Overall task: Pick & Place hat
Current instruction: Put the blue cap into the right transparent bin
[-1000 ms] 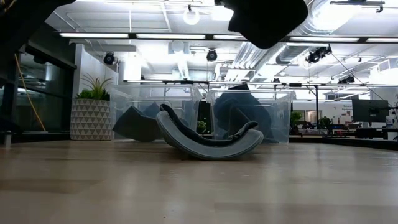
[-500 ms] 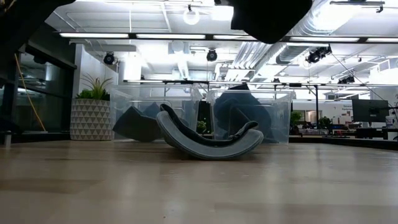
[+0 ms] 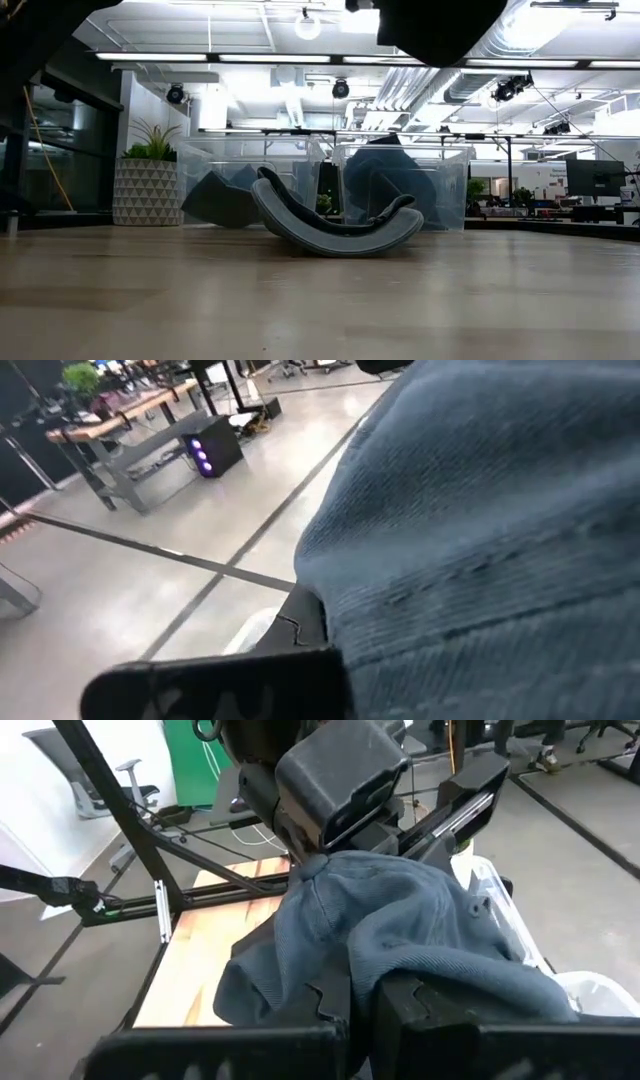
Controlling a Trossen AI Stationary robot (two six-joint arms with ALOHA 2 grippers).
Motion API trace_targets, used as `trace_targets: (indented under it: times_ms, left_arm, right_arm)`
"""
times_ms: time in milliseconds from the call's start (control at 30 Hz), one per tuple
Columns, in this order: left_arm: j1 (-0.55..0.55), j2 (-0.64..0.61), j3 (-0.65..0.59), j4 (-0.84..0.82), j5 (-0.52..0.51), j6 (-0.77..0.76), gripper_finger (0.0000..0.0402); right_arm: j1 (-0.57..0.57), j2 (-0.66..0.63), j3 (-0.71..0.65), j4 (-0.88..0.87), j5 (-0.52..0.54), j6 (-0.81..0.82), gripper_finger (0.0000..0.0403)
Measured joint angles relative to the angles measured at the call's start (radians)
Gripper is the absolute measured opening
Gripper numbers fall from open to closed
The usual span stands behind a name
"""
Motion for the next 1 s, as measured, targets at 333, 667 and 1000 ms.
trace_targets:
  times_ms: [333,667,1000]
  left_arm:
    - [0.0,0.0,0.0,-0.011,0.036,-0.099,0.0]
    - [0.013,0.0,0.0,0.005,0.063,-0.219,0.0]
    - [0.039,0.0,0.0,0.005,0.058,-0.285,0.0]
  right_arm:
    - [0.0,-0.033,0.0,0.023,0.124,-0.078,0.0113]
    - [-0.001,-0.073,0.0,0.128,0.185,-0.153,0.0174]
    - [-0.001,-0.064,0.0,0.105,0.129,-0.189,0.0177]
